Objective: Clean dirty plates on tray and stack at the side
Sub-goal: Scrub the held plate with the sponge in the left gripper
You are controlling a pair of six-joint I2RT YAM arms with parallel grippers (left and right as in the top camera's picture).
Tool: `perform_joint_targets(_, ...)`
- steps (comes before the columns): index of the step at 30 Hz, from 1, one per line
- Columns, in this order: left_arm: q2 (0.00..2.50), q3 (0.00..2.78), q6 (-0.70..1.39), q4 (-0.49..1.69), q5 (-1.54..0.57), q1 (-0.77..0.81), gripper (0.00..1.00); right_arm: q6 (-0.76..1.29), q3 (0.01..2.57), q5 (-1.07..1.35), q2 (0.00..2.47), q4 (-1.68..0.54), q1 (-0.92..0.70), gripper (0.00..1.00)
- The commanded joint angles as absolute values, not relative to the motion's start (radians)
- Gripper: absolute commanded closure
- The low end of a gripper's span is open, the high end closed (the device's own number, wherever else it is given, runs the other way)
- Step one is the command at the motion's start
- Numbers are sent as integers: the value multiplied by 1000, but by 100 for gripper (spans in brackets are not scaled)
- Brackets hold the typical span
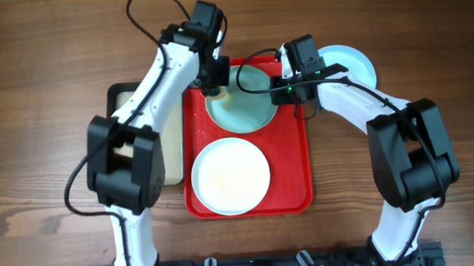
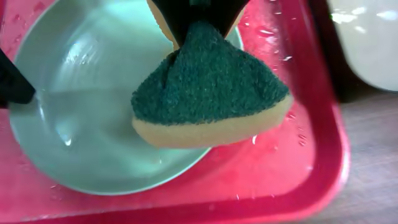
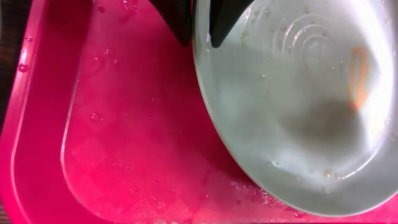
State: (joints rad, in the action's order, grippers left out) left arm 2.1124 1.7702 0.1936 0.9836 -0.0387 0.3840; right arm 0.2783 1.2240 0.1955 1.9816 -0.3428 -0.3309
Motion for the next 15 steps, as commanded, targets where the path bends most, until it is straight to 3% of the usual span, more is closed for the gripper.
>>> perform_joint_targets(1, 2150, 1771, 268, 980, -75, 397, 96, 265, 1234, 211, 1984, -338, -333, 93)
perform_joint_targets(15, 2210, 1732, 353, 945, -70, 411, 96, 266, 1234, 211, 1984, -341, -333, 96)
